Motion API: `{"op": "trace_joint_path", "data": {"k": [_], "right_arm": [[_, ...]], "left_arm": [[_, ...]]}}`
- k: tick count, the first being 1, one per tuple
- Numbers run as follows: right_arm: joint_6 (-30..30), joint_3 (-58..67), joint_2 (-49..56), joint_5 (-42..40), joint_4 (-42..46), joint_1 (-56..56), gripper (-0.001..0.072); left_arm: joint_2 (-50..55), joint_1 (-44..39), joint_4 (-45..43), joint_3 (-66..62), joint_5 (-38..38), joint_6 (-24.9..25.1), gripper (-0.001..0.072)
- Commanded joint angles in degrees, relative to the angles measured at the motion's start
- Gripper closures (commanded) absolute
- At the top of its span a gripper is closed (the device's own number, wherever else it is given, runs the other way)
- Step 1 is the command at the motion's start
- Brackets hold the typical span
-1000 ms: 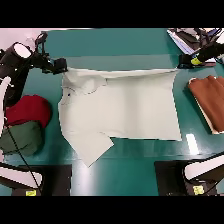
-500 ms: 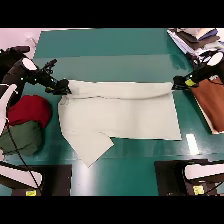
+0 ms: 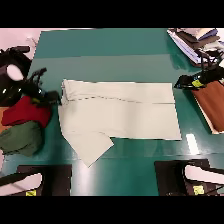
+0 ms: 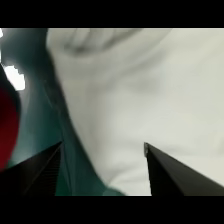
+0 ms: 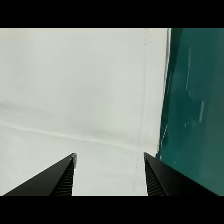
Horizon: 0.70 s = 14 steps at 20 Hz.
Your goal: Fold the shirts.
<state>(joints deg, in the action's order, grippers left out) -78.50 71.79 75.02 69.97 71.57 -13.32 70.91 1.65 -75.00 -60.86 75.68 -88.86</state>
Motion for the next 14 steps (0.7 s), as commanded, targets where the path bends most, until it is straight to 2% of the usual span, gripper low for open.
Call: {"op": "trace_joint_path", "data": {"k": [1, 4, 9, 11, 14], "right_arm": [[0.09, -3.74, -5.42, -3.19, -0.22, 0.57, 0.0230], [0.09, -4.74, -5.81, -3.48, -3.10, 0.50, 0.0230], [0.09, -4.72, -5.84, -2.21, -3.15, 0.85, 0.0230], [0.07, -4.74, -5.99, -1.53, -3.10, 0.85, 0.0230], [0.04, -4.74, -6.82, -0.48, -3.04, 0.79, 0.0230]], "left_arm": [[-15.39, -0.02, -0.68, 18.12, 0.63, -5.49, 0.0108], [-22.01, -0.02, 7.63, 29.83, -2.27, -5.81, 0.0109], [-22.10, -0.22, 16.74, 38.27, -9.66, -5.14, 0.0109], [-22.10, -4.94, 18.08, 39.21, -13.68, -4.66, 0.0109], [-21.99, -14.53, 18.84, 39.17, -19.91, -7.41, 0.0110]]}}
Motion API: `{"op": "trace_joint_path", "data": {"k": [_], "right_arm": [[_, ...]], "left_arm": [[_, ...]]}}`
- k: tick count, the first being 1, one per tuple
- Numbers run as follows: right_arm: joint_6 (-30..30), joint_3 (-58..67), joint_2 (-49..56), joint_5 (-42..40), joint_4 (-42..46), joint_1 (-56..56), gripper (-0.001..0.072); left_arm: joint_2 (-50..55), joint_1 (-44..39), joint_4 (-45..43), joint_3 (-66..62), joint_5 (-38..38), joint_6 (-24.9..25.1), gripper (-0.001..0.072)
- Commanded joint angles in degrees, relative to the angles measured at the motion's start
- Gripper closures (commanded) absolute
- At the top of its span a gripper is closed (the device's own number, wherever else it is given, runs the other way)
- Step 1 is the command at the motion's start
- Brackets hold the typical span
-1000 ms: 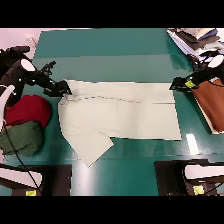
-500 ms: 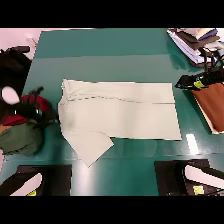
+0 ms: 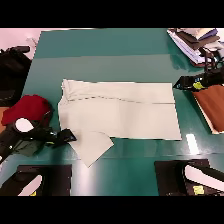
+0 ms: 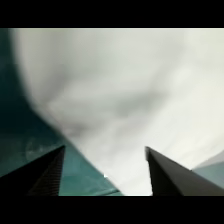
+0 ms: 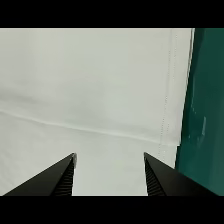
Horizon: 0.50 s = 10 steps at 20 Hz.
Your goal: Fold the shirts.
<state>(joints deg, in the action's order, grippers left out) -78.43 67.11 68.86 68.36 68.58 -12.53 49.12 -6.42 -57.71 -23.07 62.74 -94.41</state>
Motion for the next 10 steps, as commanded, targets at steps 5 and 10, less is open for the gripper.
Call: {"op": "trace_joint_path", "data": {"k": [5, 10], "right_arm": [[0.87, -2.43, -4.13, 8.17, 0.98, -7.06, 0.0230], [1.62, -24.57, -10.99, 13.90, 7.39, -23.17, 0.0108]], "left_arm": [[-0.20, -7.89, 1.33, -1.42, -3.80, -2.58, 0.0684], [-0.20, -7.89, 0.96, -6.40, -1.40, -0.02, 0.0684]]}}
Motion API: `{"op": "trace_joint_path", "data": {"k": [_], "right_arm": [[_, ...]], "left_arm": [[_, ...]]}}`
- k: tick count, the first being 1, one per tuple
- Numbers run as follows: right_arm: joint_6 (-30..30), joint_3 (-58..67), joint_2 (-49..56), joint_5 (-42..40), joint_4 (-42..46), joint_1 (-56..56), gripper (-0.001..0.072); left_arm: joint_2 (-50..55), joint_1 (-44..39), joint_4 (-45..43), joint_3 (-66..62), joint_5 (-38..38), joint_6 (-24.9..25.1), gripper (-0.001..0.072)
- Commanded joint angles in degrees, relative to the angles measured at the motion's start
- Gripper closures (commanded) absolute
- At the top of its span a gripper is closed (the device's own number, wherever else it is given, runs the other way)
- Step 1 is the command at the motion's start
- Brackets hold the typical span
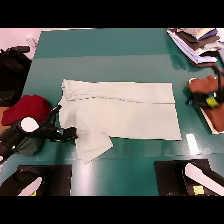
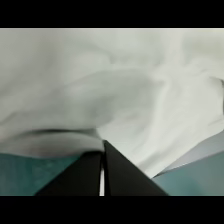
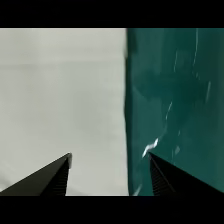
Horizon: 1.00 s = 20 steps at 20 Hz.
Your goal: Fold the shirts.
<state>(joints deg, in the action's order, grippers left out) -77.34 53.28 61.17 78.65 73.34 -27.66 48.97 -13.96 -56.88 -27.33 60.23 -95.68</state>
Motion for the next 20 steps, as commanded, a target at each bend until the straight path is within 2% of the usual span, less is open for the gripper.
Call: {"op": "trace_joint_path", "data": {"k": [1, 3, 4, 5, 7, 9, 10, 12, 13, 14, 17, 20], "right_arm": [[0.55, -15.02, -3.96, 3.56, 2.64, -10.60, 0.0111], [1.31, -21.81, -4.76, 2.64, 1.36, -13.05, 0.0123], [2.27, -24.06, -5.18, 1.53, -1.38, -13.11, 0.0185], [3.21, -25.75, -5.70, 0.44, -3.87, -12.74, 0.0210], [3.32, -27.67, -6.14, -2.14, -6.43, -10.25, 0.0212], [3.23, -27.98, -5.01, -3.76, -7.30, -6.69, 0.0276], [3.23, -27.91, -4.31, -4.63, -8.28, -5.01, 0.0285], [3.34, -27.82, -4.57, -6.45, -8.39, -2.19, 0.0606], [3.50, -27.78, -5.77, -7.10, -8.28, -0.96, 0.0665], [3.89, -27.47, -7.41, -6.99, -7.82, 0.09, 0.0692], [3.85, -24.04, -13.64, -2.16, -1.81, 2.01, 0.0693], [3.87, -21.03, -20.09, 5.88, 6.12, 1.92, 0.0693]], "left_arm": [[-0.04, -0.35, 0.20, -2.19, 1.07, 1.27, 0.0684], [-0.04, -0.35, 0.09, -2.19, 1.09, 1.70, 0.0684], [-0.04, -0.35, 0.11, -2.19, 1.09, 1.73, 0.0684], [-0.04, -0.35, 0.09, -2.19, 1.18, 1.73, 0.0684], [-0.04, -0.35, 0.09, -2.19, 1.14, 1.73, 0.0684], [-0.04, -0.35, 0.02, -2.19, 0.85, 1.73, 0.0684], [-0.04, -0.35, -0.02, -2.19, 0.94, 1.84, 0.0684], [-0.04, -0.35, -0.42, -2.27, 1.73, 3.30, 0.0684], [-0.11, -0.35, -1.55, -2.69, 2.99, 3.17, 0.0685], [-0.33, -0.35, -2.45, -3.37, 4.98, 3.17, 0.0686], [-3.45, -0.37, -4.52, -4.22, 10.71, 2.80, 0.0687], [-12.81, -0.35, -7.21, -4.15, 17.03, -1.97, 0.0686]]}}
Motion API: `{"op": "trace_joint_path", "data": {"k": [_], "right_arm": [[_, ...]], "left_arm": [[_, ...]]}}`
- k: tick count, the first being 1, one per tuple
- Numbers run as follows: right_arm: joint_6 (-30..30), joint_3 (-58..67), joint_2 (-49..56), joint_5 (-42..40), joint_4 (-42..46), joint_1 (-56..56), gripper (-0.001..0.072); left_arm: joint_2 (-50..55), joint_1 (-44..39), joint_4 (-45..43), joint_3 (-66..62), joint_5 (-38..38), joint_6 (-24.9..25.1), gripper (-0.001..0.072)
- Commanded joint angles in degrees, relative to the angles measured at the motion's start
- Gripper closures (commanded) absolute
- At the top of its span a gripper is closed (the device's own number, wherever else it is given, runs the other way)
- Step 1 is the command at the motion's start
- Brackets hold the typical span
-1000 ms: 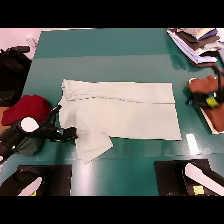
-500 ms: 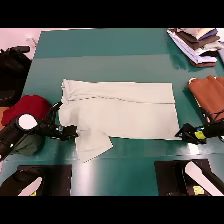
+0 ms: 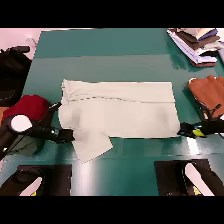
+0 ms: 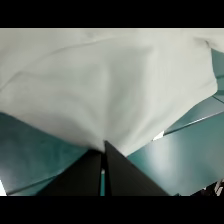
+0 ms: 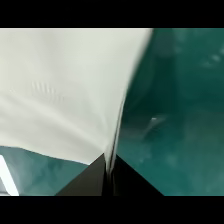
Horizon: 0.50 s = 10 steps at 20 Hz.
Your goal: Fold the shirts.
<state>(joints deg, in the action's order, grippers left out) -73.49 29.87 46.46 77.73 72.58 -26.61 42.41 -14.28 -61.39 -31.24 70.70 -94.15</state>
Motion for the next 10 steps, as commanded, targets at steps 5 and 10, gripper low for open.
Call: {"op": "trace_joint_path", "data": {"k": [5, 10], "right_arm": [[-0.07, 3.06, -11.74, 7.23, 7.96, 0.94, 0.0693], [-1.40, 14.93, 1.95, 1.31, 8.11, 7.08, 0.0694]], "left_arm": [[-11.06, 0.02, -4.50, -1.42, 7.87, -4.79, 0.0685], [-0.39, 0.04, -16.50, -9.73, -4.04, -2.84, 0.0684]]}}
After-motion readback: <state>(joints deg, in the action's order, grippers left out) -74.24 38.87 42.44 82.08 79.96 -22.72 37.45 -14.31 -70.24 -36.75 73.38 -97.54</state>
